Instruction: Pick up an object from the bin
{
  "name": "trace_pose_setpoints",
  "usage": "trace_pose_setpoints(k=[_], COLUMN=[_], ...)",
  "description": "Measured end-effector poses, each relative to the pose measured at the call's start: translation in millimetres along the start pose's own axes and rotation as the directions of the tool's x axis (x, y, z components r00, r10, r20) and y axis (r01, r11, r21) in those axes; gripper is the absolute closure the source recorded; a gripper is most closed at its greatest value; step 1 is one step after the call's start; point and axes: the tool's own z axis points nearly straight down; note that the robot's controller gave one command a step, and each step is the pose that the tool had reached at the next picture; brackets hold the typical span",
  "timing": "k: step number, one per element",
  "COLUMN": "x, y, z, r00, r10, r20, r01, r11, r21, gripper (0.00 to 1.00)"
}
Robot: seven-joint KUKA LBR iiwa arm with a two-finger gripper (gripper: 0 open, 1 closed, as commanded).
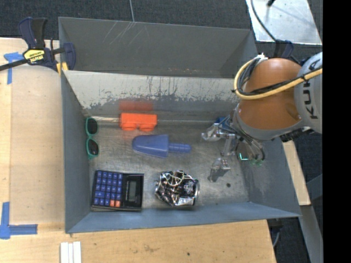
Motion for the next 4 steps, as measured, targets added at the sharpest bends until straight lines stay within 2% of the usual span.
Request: trace_pose_setpoints(k=[1,2,3,4], x=[-1.9,10.8,17.9,26.7], y=[0.0,56.0,81.0,50.7], z=[-4.2,40.4,73.6,77.9], r00=[1.0,0.999,0.999,0.999], r10=[-0.001,-0.017,0.039,-0.03], r20=[0.008,0.027,0.01,0.02], r01=[0.001,0.017,-0.039,0.03], r11=[1.0,1.0,0.999,1.0], r21=[0.001,0.001,-0.006,-0.002], gripper=[0.0,0.0,0.0,0.0])
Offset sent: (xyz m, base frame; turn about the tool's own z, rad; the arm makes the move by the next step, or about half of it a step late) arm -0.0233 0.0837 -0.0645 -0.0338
